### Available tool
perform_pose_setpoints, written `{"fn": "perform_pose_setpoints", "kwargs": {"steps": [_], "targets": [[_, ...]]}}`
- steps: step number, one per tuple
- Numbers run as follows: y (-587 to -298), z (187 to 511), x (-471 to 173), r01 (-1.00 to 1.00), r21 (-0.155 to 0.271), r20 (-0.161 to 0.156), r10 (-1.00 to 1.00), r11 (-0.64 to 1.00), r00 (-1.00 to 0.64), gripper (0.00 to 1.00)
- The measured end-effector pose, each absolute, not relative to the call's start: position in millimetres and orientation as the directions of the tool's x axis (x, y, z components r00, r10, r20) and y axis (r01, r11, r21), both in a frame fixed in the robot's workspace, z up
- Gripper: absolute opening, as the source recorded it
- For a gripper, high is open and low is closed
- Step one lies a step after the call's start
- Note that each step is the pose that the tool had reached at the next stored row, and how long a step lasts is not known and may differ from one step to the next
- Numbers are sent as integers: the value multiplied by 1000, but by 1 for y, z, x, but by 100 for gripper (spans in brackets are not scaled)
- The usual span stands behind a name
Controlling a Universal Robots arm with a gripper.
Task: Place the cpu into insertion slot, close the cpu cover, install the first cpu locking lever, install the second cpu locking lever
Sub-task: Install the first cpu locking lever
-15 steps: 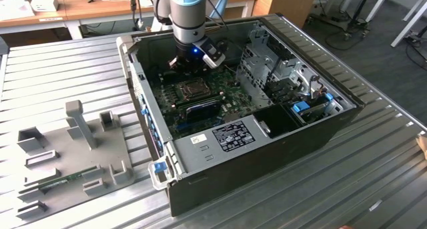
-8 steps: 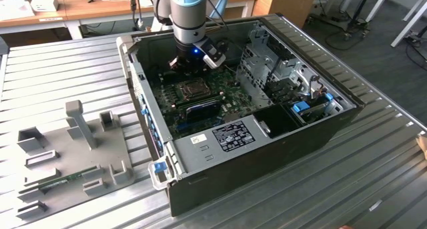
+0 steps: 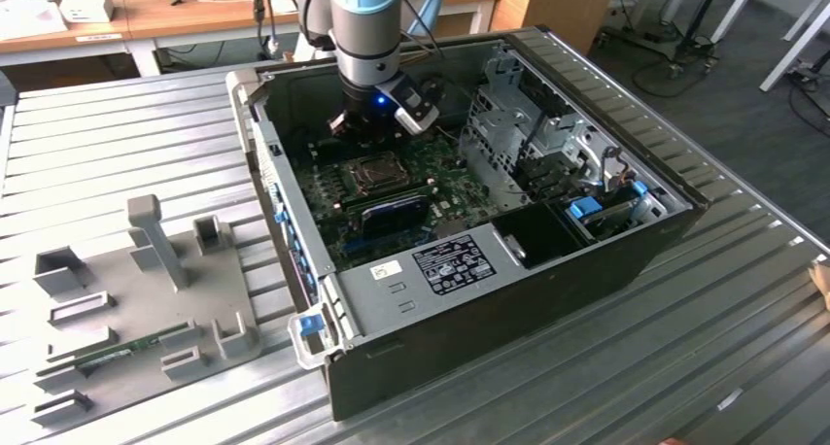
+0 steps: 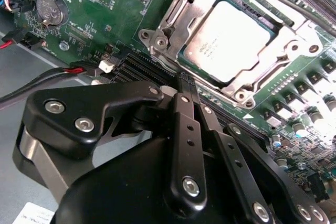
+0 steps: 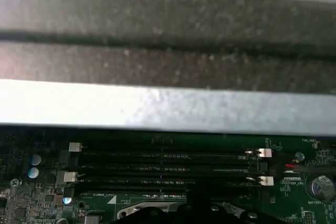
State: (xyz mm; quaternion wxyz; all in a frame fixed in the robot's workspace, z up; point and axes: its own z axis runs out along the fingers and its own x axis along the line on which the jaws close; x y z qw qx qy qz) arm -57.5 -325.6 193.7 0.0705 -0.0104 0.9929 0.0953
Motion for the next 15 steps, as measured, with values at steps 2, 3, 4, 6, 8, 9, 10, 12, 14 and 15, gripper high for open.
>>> {"fn": "perform_pose_setpoints", "kwargs": {"steps": [2, 3, 4, 6, 8, 9, 10, 12, 14, 15], "targets": [[-326, 193, -57, -34, 188, -142, -7, 982, -990, 10], [-326, 193, -57, -34, 188, -142, -7, 982, -990, 10], [-326, 192, -57, -34, 188, -143, -7, 982, -990, 10], [-326, 192, -57, -34, 188, -143, -7, 982, -990, 10], [-326, 192, -57, -34, 188, -143, -7, 982, -990, 10], [-326, 192, -57, -34, 188, -143, -7, 982, -990, 10], [-326, 192, -57, -34, 188, -143, -7, 982, -990, 10], [-326, 192, -57, -34, 188, -143, -7, 982, -990, 10], [-326, 192, -57, -34, 188, -143, -7, 982, -990, 10], [-326, 192, -57, -34, 188, -143, -7, 982, -990, 10]]}}
